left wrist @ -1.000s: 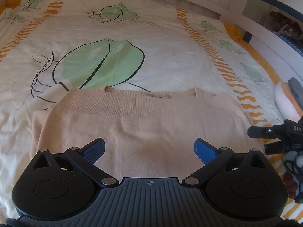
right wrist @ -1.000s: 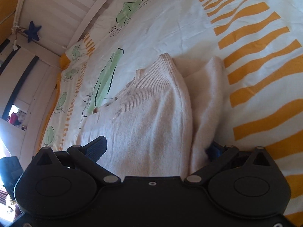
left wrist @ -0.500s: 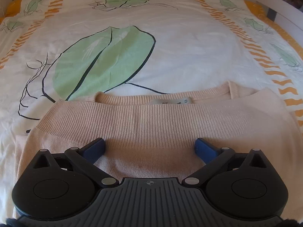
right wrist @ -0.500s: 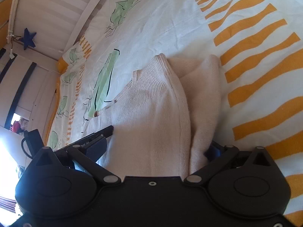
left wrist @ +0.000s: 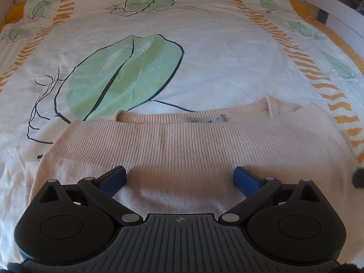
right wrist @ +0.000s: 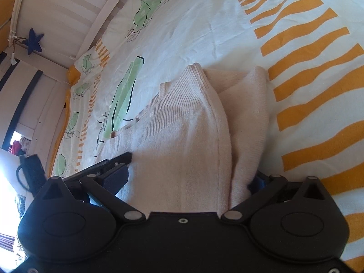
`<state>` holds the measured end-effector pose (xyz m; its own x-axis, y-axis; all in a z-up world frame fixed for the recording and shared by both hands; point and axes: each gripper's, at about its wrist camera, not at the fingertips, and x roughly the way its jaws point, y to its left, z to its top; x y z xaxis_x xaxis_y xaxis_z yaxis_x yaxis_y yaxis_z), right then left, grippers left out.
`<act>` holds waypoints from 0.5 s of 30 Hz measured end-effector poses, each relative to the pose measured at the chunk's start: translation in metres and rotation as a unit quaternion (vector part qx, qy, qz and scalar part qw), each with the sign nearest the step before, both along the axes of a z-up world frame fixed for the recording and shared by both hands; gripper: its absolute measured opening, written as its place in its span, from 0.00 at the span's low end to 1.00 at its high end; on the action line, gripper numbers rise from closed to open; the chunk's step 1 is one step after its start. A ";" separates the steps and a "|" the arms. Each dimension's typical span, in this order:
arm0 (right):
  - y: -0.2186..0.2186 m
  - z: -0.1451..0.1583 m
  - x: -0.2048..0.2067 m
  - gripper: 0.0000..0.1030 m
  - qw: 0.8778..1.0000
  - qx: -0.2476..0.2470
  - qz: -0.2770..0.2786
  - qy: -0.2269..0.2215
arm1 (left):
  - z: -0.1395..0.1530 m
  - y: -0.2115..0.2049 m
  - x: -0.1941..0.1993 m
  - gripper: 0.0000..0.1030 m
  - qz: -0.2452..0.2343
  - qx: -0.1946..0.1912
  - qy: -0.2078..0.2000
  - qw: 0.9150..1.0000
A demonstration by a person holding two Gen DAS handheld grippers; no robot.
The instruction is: Fold small clothes
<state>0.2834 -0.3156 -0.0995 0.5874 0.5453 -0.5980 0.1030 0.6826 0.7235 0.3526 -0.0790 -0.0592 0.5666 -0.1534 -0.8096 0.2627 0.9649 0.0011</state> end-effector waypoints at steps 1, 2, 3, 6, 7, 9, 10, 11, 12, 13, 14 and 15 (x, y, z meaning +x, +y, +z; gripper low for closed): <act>0.000 0.000 0.000 1.00 1.000 -0.001 0.001 0.000 | 0.001 0.002 -0.006 0.99 -0.004 -0.002 -0.001 1.000; 0.000 0.000 0.000 1.00 1.000 -0.001 0.001 -0.001 | 0.002 0.004 -0.012 0.99 -0.007 -0.003 -0.001 1.000; 0.001 0.000 0.001 1.00 1.000 -0.002 0.002 -0.001 | 0.001 0.005 -0.018 0.99 -0.010 -0.003 0.001 1.000; 0.000 0.000 0.000 1.00 1.000 -0.003 0.002 -0.003 | -0.005 0.008 -0.032 0.99 -0.015 0.003 0.000 1.000; 0.000 0.000 0.000 1.00 1.000 -0.003 0.002 -0.003 | -0.007 0.009 -0.034 0.99 -0.016 0.005 -0.001 1.000; 0.001 -0.001 0.000 1.00 1.000 -0.002 0.002 -0.004 | -0.009 0.010 -0.039 0.99 -0.012 0.003 -0.002 1.000; 0.000 -0.001 0.000 1.00 1.000 -0.002 0.002 -0.005 | -0.008 0.011 -0.041 0.99 -0.010 0.000 -0.001 1.000; 0.000 -0.001 0.000 1.00 1.000 -0.001 0.002 -0.006 | -0.008 0.012 -0.043 0.99 -0.011 -0.002 0.000 1.000; 0.001 -0.001 0.000 1.00 1.000 -0.001 0.003 -0.007 | -0.007 0.014 -0.044 0.99 -0.012 -0.006 -0.001 1.000; 0.001 -0.001 0.000 1.00 1.000 -0.002 0.004 -0.009 | -0.006 0.016 -0.045 0.98 -0.011 -0.013 -0.003 1.000; 0.001 -0.001 -0.001 1.00 1.000 -0.003 0.005 -0.010 | -0.004 0.019 -0.047 0.98 -0.008 -0.020 -0.005 1.000; 0.002 -0.001 -0.001 1.00 1.000 -0.004 0.007 -0.012 | 0.000 0.023 -0.048 0.98 -0.006 -0.029 -0.008 1.000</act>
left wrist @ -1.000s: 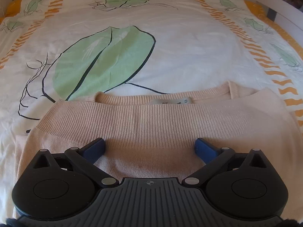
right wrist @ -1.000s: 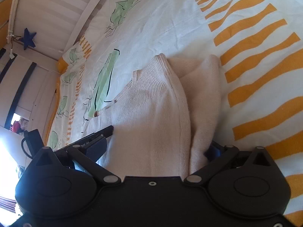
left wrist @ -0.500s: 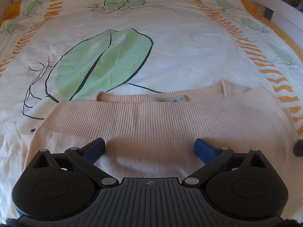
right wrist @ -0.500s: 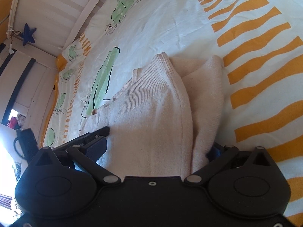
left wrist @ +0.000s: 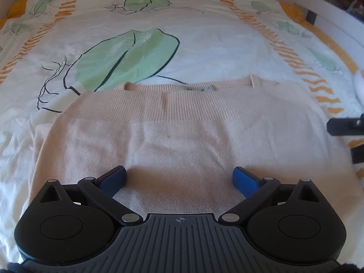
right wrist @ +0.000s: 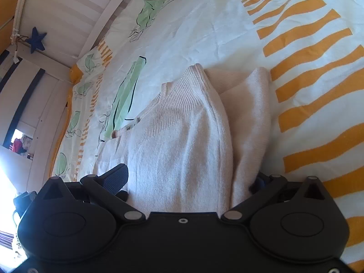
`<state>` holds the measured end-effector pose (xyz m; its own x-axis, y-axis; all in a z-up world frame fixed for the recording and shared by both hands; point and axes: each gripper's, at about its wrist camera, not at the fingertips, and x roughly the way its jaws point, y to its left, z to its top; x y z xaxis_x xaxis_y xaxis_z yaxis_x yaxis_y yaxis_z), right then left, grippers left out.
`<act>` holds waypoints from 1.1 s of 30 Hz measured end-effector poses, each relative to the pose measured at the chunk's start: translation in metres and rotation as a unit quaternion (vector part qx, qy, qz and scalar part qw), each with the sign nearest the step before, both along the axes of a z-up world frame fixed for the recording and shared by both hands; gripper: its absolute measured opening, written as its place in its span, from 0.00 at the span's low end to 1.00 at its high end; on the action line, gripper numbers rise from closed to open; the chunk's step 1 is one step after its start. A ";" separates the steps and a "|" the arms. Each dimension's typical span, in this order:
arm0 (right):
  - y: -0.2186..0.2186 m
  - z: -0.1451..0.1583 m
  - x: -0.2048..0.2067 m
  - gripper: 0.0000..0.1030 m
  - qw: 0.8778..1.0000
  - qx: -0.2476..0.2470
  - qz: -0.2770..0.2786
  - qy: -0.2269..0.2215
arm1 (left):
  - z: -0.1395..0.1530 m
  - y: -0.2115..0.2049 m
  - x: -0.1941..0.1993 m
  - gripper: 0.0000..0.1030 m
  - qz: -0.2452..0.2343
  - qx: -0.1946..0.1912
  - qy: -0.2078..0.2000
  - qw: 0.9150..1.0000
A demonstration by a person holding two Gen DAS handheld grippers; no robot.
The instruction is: Fold small clothes
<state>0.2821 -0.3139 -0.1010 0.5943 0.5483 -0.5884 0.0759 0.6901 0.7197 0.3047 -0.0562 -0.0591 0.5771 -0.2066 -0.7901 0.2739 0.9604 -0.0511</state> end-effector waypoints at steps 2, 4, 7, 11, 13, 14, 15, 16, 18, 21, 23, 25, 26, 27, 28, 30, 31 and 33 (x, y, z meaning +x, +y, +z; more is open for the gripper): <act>0.000 0.000 -0.001 1.00 1.000 -0.003 0.003 -0.004 | 0.010 0.009 -0.004 0.97 0.002 -0.016 -0.016 1.000; 0.002 0.001 -0.002 1.00 1.000 -0.008 0.007 -0.008 | 0.020 0.018 -0.008 0.97 0.001 -0.023 -0.034 0.999; 0.004 0.002 -0.003 1.00 1.000 -0.020 0.013 -0.017 | 0.031 0.034 -0.012 0.97 0.019 -0.021 -0.050 0.998; 0.008 0.002 -0.005 1.00 0.998 -0.038 0.024 -0.033 | 0.031 0.045 -0.010 0.92 0.060 0.046 -0.039 0.996; 0.008 0.002 -0.007 1.00 0.998 -0.043 0.028 -0.041 | 0.028 0.050 -0.011 0.87 0.061 0.087 -0.039 0.994; 0.008 0.001 -0.008 1.00 0.997 -0.045 0.030 -0.046 | 0.027 0.052 -0.011 0.87 0.061 0.102 -0.038 0.992; 0.007 0.001 -0.009 1.00 0.997 -0.045 0.030 -0.051 | 0.026 0.054 -0.010 0.87 0.061 0.109 -0.035 0.992; 0.007 0.000 -0.011 1.00 0.997 -0.045 0.031 -0.056 | 0.027 0.060 -0.009 0.84 0.060 0.104 -0.030 0.992; 0.008 0.001 -0.011 1.00 0.996 -0.050 0.037 -0.060 | 0.031 0.071 -0.007 0.79 0.067 0.074 -0.010 0.995; 0.008 0.000 -0.013 1.00 0.996 -0.044 0.036 -0.067 | 0.038 0.086 -0.006 0.73 0.079 0.025 0.005 0.997; 0.007 -0.001 -0.015 1.00 0.996 -0.041 0.035 -0.073 | 0.038 0.094 -0.007 0.69 0.076 0.007 0.010 0.997; 0.007 -0.001 -0.016 1.00 0.996 -0.041 0.034 -0.077 | 0.035 0.099 -0.006 0.59 0.079 0.001 0.006 0.997; 0.008 0.000 -0.017 1.00 0.995 -0.044 0.034 -0.078 | 0.032 0.102 -0.005 0.53 0.082 -0.002 0.003 0.997; 0.009 0.001 -0.018 1.00 0.995 -0.049 0.034 -0.078 | 0.028 0.106 -0.002 0.51 0.088 -0.006 0.002 0.996; 0.010 0.003 -0.018 0.98 0.995 -0.057 0.031 -0.076 | 0.024 0.108 0.000 0.47 0.096 -0.008 0.006 0.995; 0.012 0.006 -0.020 0.69 0.994 -0.081 0.021 -0.068 | 0.023 0.112 0.008 0.47 0.104 -0.016 0.026 0.994; 0.011 0.006 -0.020 0.58 0.994 -0.087 0.017 -0.059 | 0.025 0.113 0.011 0.47 0.104 -0.020 0.027 0.994; 0.005 0.003 -0.020 0.29 0.997 -0.069 0.007 -0.039 | 0.033 0.113 0.014 0.47 0.105 -0.010 0.014 0.994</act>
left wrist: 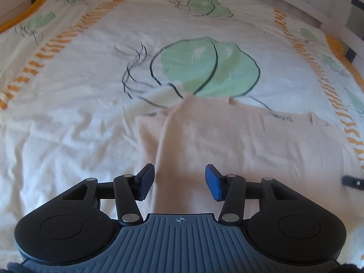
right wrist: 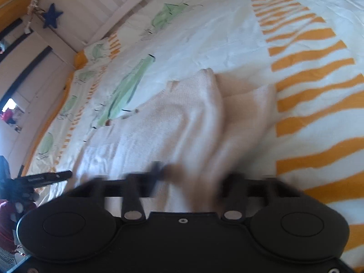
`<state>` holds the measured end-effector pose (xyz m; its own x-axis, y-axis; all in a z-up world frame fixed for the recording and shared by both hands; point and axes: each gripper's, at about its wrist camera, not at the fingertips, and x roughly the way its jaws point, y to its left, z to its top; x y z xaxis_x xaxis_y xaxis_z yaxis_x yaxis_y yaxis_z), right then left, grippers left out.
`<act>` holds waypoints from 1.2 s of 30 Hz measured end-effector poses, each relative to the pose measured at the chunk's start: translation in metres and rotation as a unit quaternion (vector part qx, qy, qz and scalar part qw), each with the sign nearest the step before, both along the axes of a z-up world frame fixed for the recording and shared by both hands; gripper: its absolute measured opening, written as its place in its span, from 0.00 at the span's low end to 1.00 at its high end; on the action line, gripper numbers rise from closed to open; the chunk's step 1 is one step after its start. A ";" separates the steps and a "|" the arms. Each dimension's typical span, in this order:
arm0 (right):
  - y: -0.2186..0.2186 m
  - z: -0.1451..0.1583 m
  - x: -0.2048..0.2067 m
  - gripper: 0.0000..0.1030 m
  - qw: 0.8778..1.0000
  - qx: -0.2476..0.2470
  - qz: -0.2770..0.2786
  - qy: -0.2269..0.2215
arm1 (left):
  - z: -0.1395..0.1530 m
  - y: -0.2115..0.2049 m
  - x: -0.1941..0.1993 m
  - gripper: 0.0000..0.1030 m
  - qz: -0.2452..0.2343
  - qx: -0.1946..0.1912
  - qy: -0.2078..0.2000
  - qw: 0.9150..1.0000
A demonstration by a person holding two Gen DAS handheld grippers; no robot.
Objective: Fold small clothes
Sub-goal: 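Grasp the folded sweater edge with the right gripper and lift it, then fold the held sweater edge over the bundle with the right gripper, open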
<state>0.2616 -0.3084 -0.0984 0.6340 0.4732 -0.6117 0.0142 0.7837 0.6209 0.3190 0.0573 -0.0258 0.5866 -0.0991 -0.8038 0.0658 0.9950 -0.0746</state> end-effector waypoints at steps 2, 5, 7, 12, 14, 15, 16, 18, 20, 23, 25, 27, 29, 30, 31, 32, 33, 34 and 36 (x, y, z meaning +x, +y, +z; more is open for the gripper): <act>0.002 0.004 -0.001 0.27 1.000 -0.006 -0.014 0.003 | 0.008 0.001 0.002 0.47 -0.001 0.016 -0.017 1.000; 0.023 0.026 0.001 0.26 0.998 -0.066 -0.007 -0.004 | 0.016 0.010 0.005 0.47 0.008 0.010 -0.014 1.000; 0.037 0.044 0.004 0.26 0.996 -0.084 0.001 -0.012 | 0.018 0.019 0.007 0.47 0.016 -0.005 -0.005 1.000; 0.076 0.084 0.018 0.26 0.995 -0.091 0.025 -0.038 | 0.027 0.035 0.012 0.47 0.033 -0.013 -0.003 0.999; 0.090 0.092 0.025 0.26 0.995 -0.081 0.037 -0.044 | 0.031 0.040 0.012 0.47 0.035 -0.019 -0.005 0.999; 0.099 0.094 0.029 0.26 0.995 -0.074 0.044 -0.045 | 0.033 0.043 0.013 0.47 0.035 -0.023 -0.006 0.999; 0.107 0.095 0.033 0.26 0.996 -0.067 0.049 -0.045 | 0.035 0.046 0.013 0.47 0.036 -0.026 -0.007 0.999; 0.125 0.094 0.042 0.26 0.996 -0.055 0.059 -0.045 | 0.038 0.050 0.013 0.47 0.035 -0.029 -0.010 0.999; 0.145 0.092 0.050 0.26 0.995 -0.051 0.068 -0.044 | 0.041 0.053 0.013 0.47 0.034 -0.028 -0.013 0.999; 0.176 0.085 0.059 0.26 0.995 -0.038 0.085 -0.042 | 0.043 0.061 0.013 0.47 0.037 -0.032 -0.015 0.999; 0.195 0.079 0.061 0.26 0.994 -0.032 0.097 -0.041 | 0.043 0.067 0.014 0.47 0.041 -0.039 -0.013 0.998; 0.215 0.074 0.062 0.26 0.993 -0.028 0.106 -0.040 | 0.042 0.073 0.016 0.47 0.047 -0.042 -0.011 0.998; 0.232 0.070 0.062 0.26 0.992 -0.037 0.114 -0.041 | 0.040 0.077 0.018 0.47 0.051 -0.045 -0.009 0.998; 0.240 0.067 0.061 0.26 0.991 -0.047 0.117 -0.042 | 0.039 0.079 0.020 0.47 0.051 -0.047 -0.006 0.998; 0.247 0.065 0.061 0.26 0.990 -0.057 0.118 -0.042 | 0.038 0.081 0.021 0.47 0.051 -0.050 -0.003 0.997; 0.252 0.062 0.061 0.26 0.990 -0.067 0.118 -0.042 | 0.036 0.082 0.023 0.47 0.051 -0.055 0.001 0.997; 0.257 0.060 0.060 0.26 0.989 -0.075 0.117 -0.041 | 0.034 0.083 0.024 0.47 0.052 -0.060 0.005 0.997; 0.261 0.058 0.059 0.26 0.989 -0.085 0.116 -0.043 | 0.033 0.084 0.025 0.47 0.051 -0.064 0.009 0.997; 0.270 0.055 0.057 0.26 0.986 -0.106 0.117 -0.049 | 0.030 0.084 0.027 0.47 0.051 -0.068 0.013 0.996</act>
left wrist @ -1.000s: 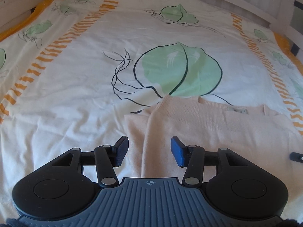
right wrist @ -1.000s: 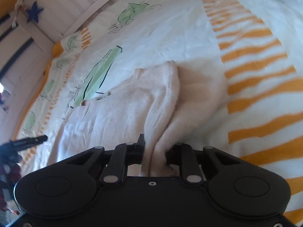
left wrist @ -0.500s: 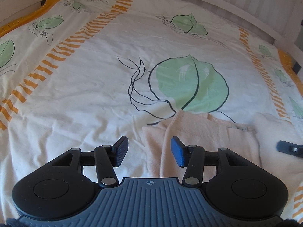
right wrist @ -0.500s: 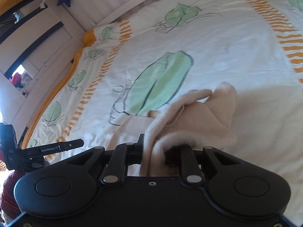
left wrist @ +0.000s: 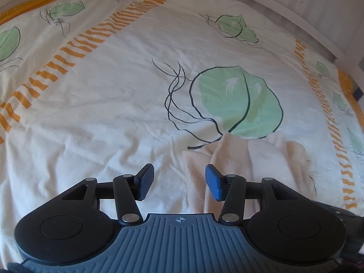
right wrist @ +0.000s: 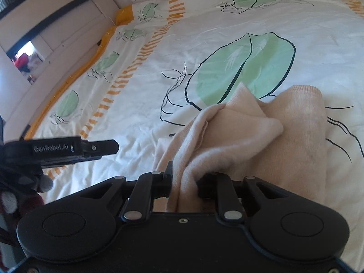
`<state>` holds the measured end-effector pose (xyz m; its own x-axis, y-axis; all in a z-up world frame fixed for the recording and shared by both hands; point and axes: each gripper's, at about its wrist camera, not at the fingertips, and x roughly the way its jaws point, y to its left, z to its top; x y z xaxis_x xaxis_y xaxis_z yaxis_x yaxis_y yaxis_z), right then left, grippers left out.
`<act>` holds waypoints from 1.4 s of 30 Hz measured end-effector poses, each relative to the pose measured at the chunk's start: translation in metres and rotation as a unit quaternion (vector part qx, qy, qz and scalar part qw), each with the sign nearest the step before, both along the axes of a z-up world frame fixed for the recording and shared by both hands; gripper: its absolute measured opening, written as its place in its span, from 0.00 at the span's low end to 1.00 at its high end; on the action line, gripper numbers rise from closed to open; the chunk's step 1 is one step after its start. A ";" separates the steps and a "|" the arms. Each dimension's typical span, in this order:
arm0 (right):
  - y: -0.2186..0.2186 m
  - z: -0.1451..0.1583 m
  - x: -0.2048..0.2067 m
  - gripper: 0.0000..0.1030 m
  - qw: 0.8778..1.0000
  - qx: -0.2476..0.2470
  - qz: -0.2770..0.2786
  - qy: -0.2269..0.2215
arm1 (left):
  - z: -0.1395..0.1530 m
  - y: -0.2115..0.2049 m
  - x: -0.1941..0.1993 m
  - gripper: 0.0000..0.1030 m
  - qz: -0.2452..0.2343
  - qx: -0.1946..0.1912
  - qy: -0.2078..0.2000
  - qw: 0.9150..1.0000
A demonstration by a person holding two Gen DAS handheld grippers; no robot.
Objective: Fold small clothes
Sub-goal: 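Fold the held sweater edge over the bundle with the right gripper, open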
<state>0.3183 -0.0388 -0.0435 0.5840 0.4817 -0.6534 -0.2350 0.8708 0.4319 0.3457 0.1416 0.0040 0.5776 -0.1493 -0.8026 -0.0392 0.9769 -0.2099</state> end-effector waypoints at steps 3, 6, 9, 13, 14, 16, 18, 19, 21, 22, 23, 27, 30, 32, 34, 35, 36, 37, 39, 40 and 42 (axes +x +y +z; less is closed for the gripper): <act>0.012 -0.002 -0.004 0.26 1.000 -0.023 0.004 -0.012 | -0.003 0.000 0.003 0.47 0.002 0.002 0.004 1.000; 0.024 -0.003 -0.005 0.27 0.999 -0.042 0.006 -0.019 | -0.005 0.000 0.004 0.47 0.002 -0.002 0.008 1.000; 0.031 -0.004 -0.004 0.30 0.999 -0.048 0.005 -0.024 | -0.003 0.000 0.004 0.47 0.000 -0.002 0.005 1.000; 0.038 -0.007 -0.001 0.32 0.999 -0.033 0.003 -0.027 | -0.002 0.001 0.004 0.47 0.001 -0.002 0.002 1.000; 0.039 -0.008 -0.001 0.32 0.999 -0.028 0.003 -0.027 | -0.002 0.001 0.004 0.47 0.002 -0.002 0.002 1.000; 0.040 -0.010 0.000 0.32 1.000 -0.017 0.003 -0.025 | -0.002 0.002 0.004 0.47 0.003 -0.002 0.001 1.000; 0.040 -0.012 0.001 0.37 1.000 -0.003 0.009 -0.027 | -0.002 0.003 0.006 0.47 0.005 -0.002 0.001 1.000; 0.040 -0.012 0.001 0.40 0.999 0.006 0.015 -0.030 | -0.002 0.004 0.006 0.47 0.006 -0.003 0.000 1.000; 0.040 -0.011 -0.002 0.44 0.998 0.025 0.031 -0.042 | -0.001 0.005 0.007 0.47 0.007 -0.006 -0.001 1.000; 0.041 -0.010 -0.003 0.45 0.998 0.030 0.039 -0.045 | -0.001 0.006 0.007 0.47 0.008 -0.009 -0.002 1.000; 0.041 -0.009 -0.005 0.46 0.997 0.034 0.045 -0.048 | 0.000 0.007 0.007 0.47 0.010 -0.011 -0.004 1.000; 0.037 -0.004 -0.016 0.46 0.994 0.055 0.064 -0.065 | 0.001 0.012 0.008 0.47 0.019 -0.017 -0.008 1.000; 0.029 0.004 -0.029 0.46 0.993 0.064 0.061 -0.082 | 0.001 0.014 0.009 0.47 0.018 -0.021 -0.008 1.000; 0.021 0.009 -0.039 0.48 0.992 0.068 0.051 -0.095 | 0.000 0.014 0.009 0.47 0.018 -0.023 -0.008 1.000; 0.014 0.014 -0.051 0.55 0.991 0.061 0.045 -0.111 | -0.002 0.013 0.010 0.47 0.013 -0.025 -0.005 1.000; 0.012 0.015 -0.057 0.59 0.991 0.053 0.043 -0.118 | -0.002 0.012 0.010 0.47 0.010 -0.027 -0.004 1.000; 0.010 0.016 -0.063 0.61 0.990 0.043 0.043 -0.124 | -0.003 0.011 0.010 0.47 0.008 -0.027 -0.003 1.000; 0.010 0.015 -0.070 0.61 0.990 0.034 0.044 -0.128 | -0.004 0.009 0.010 0.47 0.005 -0.026 -0.003 1.000; 0.011 0.011 -0.078 0.61 0.990 0.021 0.052 -0.127 | -0.005 0.007 0.010 0.47 0.001 -0.024 -0.002 1.000; 0.013 0.008 -0.081 0.61 0.991 0.016 0.056 -0.124 | -0.006 0.005 0.010 0.47 -0.001 -0.023 -0.001 1.000; 0.020 -0.002 -0.083 0.61 0.992 0.010 0.066 -0.108 | -0.008 0.001 0.010 0.47 -0.006 -0.020 0.003 1.000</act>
